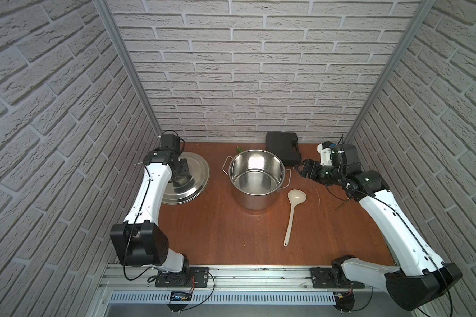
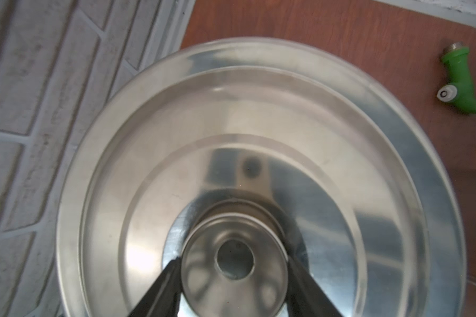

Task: Stir the soup with a spoon
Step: Place the lid at the center of the board.

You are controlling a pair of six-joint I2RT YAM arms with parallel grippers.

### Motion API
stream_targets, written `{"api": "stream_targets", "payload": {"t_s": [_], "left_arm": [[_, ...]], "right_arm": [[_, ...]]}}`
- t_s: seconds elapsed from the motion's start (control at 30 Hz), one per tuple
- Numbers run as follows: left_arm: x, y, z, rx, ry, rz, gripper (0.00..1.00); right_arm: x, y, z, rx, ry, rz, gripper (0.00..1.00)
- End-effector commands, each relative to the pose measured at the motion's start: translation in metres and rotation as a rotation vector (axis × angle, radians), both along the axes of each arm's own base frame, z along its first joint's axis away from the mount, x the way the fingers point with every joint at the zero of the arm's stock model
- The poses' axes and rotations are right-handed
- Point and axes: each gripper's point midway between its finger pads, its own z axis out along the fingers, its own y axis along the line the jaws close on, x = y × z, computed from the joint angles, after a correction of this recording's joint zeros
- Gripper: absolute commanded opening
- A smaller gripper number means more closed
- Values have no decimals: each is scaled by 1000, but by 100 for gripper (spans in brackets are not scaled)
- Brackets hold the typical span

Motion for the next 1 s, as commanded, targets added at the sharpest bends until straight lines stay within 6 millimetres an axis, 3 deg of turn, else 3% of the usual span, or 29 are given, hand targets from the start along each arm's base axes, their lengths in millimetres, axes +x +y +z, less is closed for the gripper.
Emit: {"api": "stream_targets", "payload": {"t_s": [0.0,0.27,0.5,0.7,0.97], "left_arm": [[40,7,-8,-53,-140,54,0],[76,25,-72,-36,-81,80,0],[105,29,-98,-28,-68,56,0],[116,29,-115,-36,-67,45,0],[112,27,-147,-59,-6,48,3]], "right_arm": [[8,6,10,-10,-39,13,83],[7,2,-7,-51,18,-2,83],[7,0,-39,-81,103,-13,82],[4,-1,-68,-74,169,-37,81],[2,0,-89,-77,218,-45,81]]}}
